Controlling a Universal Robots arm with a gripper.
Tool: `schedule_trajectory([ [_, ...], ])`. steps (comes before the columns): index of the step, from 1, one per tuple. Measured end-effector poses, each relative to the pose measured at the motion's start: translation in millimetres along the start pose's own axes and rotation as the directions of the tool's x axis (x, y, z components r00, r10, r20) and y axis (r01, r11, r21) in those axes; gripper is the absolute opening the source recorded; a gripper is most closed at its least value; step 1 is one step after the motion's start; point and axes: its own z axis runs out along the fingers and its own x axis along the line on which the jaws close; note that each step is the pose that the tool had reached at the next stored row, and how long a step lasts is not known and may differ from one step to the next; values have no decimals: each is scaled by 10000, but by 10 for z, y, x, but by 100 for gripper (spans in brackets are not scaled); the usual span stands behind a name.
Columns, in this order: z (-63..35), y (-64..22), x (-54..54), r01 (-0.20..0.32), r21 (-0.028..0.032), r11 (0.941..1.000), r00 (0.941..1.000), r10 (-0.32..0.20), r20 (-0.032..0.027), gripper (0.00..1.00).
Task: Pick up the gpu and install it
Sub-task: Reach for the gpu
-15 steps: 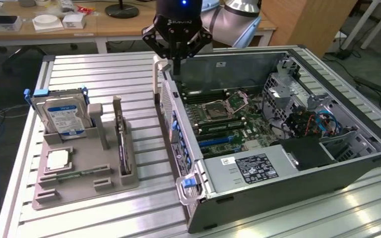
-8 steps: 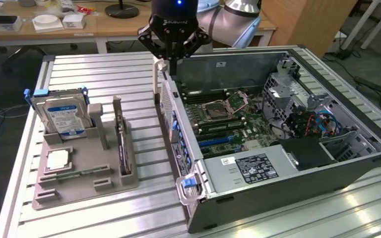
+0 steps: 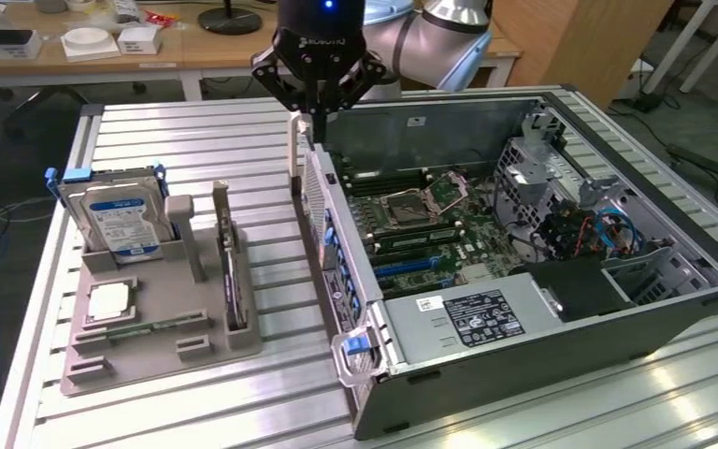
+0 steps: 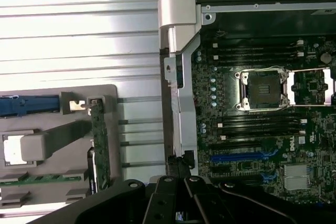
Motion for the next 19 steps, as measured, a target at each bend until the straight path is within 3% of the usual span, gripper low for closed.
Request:
schedule_trajectory([
  [2, -1, -5, 64, 1, 1, 10000, 10000, -1, -1, 10],
  [19, -4, -18, 243, -1, 0, 10000, 10000, 1, 0, 10],
])
